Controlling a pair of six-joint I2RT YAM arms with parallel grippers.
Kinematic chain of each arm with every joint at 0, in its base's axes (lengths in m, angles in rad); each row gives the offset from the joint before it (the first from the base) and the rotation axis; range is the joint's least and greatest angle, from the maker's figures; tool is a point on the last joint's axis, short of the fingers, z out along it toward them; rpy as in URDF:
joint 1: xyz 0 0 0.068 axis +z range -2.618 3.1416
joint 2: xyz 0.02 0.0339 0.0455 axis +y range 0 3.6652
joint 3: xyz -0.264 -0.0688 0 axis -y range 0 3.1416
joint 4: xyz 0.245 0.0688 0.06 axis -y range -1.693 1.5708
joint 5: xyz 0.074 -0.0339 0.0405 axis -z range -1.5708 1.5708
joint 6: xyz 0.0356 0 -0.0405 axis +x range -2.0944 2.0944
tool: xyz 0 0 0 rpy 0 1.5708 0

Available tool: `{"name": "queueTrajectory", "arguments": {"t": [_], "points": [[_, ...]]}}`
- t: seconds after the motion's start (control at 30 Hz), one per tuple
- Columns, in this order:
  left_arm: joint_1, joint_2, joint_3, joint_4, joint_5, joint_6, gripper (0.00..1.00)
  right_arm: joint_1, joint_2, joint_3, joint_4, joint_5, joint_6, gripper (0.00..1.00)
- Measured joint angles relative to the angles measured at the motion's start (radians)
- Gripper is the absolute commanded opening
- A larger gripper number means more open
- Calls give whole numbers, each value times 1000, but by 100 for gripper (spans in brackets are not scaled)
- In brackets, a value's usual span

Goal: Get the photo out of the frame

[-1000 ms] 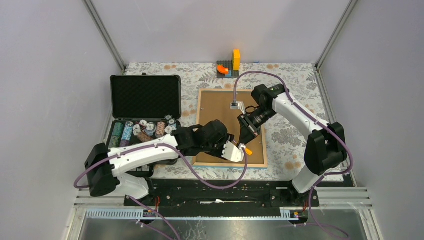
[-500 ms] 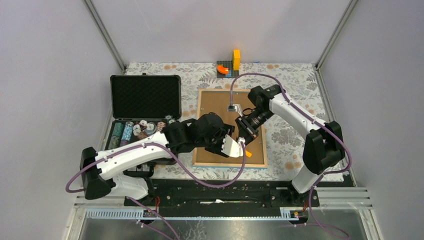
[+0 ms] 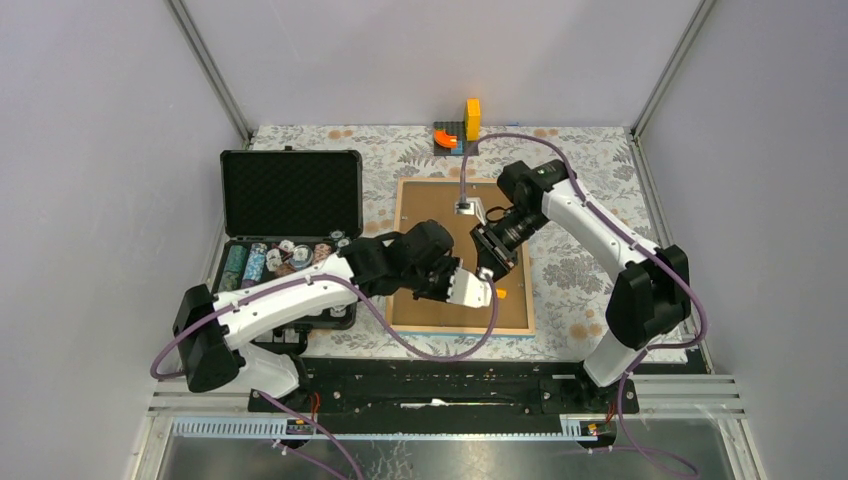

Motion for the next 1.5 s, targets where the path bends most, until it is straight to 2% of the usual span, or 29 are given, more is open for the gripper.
{"name": "queueTrajectory", "arguments": {"t": [0.07,0.13,0.27,0.33,0.37,0.5,0.67,0.87,1.03,1.27,1.4,1.5], "points": [[27,-1,-3,8,35,-43,0,-2,-3,37,-3,19,-3,46],[63,-8,-3,18,78,-90,0,-5,-13,74,-4,34,1,53],[146,-32,-3,42,178,-208,0,-44,-65,160,31,90,53,79],[191,-43,-3,60,232,-264,0,-90,-101,190,82,114,95,98],[218,-50,-3,70,262,-295,0,-121,-129,195,124,123,122,99],[335,-55,-4,130,377,-408,0,-214,-291,124,359,159,275,100],[411,-55,-9,213,492,-513,0,-214,-550,-123,679,185,502,100],[406,-49,-10,298,600,-607,0,-213,-546,-201,850,177,671,100],[406,-32,-27,375,667,-674,0,-213,-527,-247,862,148,711,100],[397,-3,-43,403,727,-697,0,-213,-469,-187,793,-16,689,100],[386,6,-43,405,731,-698,0,-213,-389,-102,675,-80,626,90],[369,18,-43,411,731,-699,0,-213,-357,-78,629,-102,603,87]]}}
